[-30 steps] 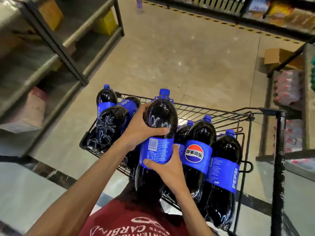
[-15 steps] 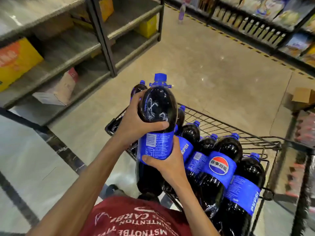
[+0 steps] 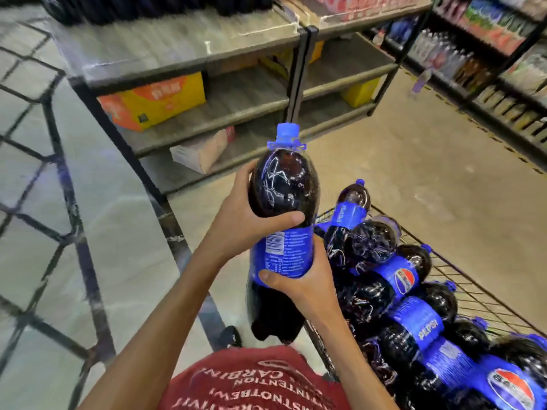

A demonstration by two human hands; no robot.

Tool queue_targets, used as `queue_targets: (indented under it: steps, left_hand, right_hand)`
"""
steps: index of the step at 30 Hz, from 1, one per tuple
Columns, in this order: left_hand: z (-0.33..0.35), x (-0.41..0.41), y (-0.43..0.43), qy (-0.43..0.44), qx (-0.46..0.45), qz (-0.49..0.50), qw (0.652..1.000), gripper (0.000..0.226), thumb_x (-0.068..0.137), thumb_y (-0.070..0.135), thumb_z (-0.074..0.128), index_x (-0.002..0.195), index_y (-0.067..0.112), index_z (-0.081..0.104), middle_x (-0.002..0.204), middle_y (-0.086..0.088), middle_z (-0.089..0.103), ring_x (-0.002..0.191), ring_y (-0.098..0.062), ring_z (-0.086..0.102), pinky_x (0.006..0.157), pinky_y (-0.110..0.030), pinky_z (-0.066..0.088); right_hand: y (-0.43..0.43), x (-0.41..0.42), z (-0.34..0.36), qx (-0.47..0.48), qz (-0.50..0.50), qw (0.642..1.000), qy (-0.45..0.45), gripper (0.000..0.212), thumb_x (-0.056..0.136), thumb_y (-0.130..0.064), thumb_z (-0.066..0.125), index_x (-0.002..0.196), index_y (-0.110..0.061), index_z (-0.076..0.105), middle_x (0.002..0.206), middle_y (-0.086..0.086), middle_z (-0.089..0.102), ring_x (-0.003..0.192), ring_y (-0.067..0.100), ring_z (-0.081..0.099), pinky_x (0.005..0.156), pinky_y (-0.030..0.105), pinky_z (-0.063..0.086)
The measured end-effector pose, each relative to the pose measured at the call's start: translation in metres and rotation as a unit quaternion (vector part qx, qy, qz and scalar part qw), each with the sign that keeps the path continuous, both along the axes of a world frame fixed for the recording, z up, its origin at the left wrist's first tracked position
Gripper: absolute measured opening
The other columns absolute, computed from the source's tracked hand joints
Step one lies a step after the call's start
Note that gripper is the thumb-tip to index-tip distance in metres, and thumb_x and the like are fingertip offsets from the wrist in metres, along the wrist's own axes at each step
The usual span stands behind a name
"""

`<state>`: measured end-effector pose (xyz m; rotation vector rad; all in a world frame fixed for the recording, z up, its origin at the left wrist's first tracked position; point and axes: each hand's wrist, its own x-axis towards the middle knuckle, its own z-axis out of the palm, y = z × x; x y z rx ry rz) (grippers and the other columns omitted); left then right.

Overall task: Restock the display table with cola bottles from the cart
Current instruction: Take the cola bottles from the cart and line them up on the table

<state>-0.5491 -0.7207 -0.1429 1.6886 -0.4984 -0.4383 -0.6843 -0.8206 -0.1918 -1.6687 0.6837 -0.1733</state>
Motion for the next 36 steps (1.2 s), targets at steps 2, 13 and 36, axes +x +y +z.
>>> queue_targets:
  steps: [2, 13, 36]
  left_hand:
    - [-0.001, 0.017, 0.026, -0.003, 0.004, 0.03, 1.0, 0.105, 0.053, 0.052, 0.089, 0.143, 0.036, 0.037, 0.132, 0.022, 0.059, 0.119, 0.003, 0.059, 0.105, -0.038, 0.05]
    - [-0.004, 0.093, 0.11, -0.026, 0.02, 0.16, 0.987, 0.111, 0.048, 0.057, 0.086, 0.143, 0.034, 0.035, 0.128, 0.026, 0.056, 0.114, 0.005, 0.06, 0.096, -0.026, 0.051]
    - [0.008, 0.422, 0.049, -0.039, -0.002, 0.274, 0.961, 0.104, 0.047, 0.038, 0.095, 0.136, 0.028, 0.041, 0.126, 0.021, 0.058, 0.113, 0.007, 0.06, 0.093, -0.013, 0.048]
  right_hand:
    - [0.019, 0.023, -0.003, -0.011, 0.025, 1.0, 0.001, 0.094, 0.039, -0.049, 0.09, 0.123, -0.025, 0.054, 0.108, -0.012, 0.07, 0.096, 0.003, 0.069, 0.082, 0.029, 0.055]
    - [0.083, 0.129, -0.004, -0.009, 0.153, 0.988, -0.003, 0.09, 0.04, -0.05, 0.09, 0.12, -0.041, 0.049, 0.108, -0.021, 0.067, 0.096, -0.002, 0.067, 0.077, 0.022, 0.055]
    - [0.005, 0.493, -0.008, -0.026, 0.263, 0.964, -0.035, 0.09, 0.05, -0.047, 0.096, 0.124, -0.039, 0.046, 0.113, -0.025, 0.063, 0.101, -0.007, 0.063, 0.079, 0.018, 0.055]
